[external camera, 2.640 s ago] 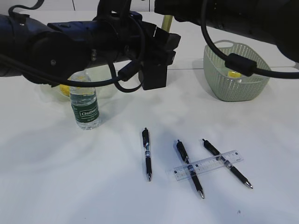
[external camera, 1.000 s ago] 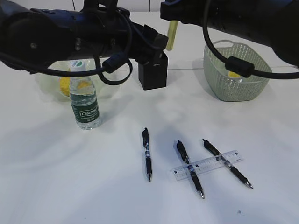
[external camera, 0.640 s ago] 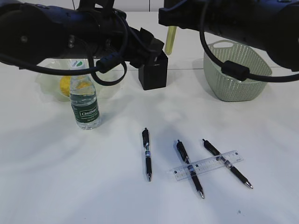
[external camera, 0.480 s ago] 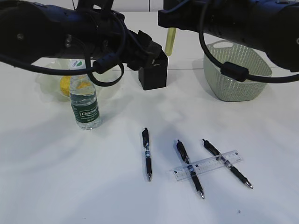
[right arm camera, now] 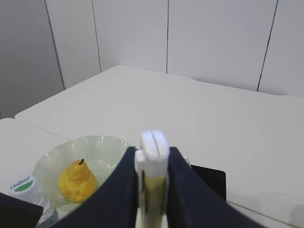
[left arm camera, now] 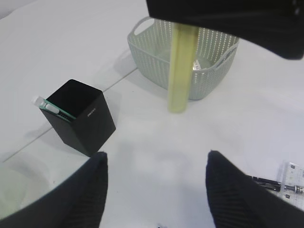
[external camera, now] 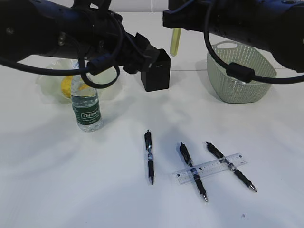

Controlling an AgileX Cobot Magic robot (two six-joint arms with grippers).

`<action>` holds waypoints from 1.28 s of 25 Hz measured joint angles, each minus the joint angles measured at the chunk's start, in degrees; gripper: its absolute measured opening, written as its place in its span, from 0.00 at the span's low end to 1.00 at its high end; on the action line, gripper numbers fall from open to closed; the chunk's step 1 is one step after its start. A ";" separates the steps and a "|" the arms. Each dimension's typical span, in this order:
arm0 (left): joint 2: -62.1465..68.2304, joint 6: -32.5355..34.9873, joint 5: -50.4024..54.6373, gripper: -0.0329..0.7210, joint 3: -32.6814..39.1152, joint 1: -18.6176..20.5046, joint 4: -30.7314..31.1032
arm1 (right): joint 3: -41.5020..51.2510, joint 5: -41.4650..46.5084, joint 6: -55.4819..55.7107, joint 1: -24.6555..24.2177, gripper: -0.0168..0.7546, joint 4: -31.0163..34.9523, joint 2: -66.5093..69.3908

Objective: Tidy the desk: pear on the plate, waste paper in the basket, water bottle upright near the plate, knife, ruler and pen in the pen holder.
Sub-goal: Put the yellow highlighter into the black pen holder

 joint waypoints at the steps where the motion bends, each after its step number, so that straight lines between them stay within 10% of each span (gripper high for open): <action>1: 0.00 0.00 0.08 0.65 0.00 0.00 0.24 | 0.00 0.00 -0.14 -0.23 0.16 0.00 0.00; 22: -0.34 0.00 0.95 0.66 0.00 0.02 3.34 | 0.00 -0.03 -2.65 -2.59 0.16 0.00 0.00; 32: -1.22 0.00 1.76 0.66 0.00 6.75 1.37 | 0.00 -0.03 -2.91 -2.59 0.16 0.00 0.00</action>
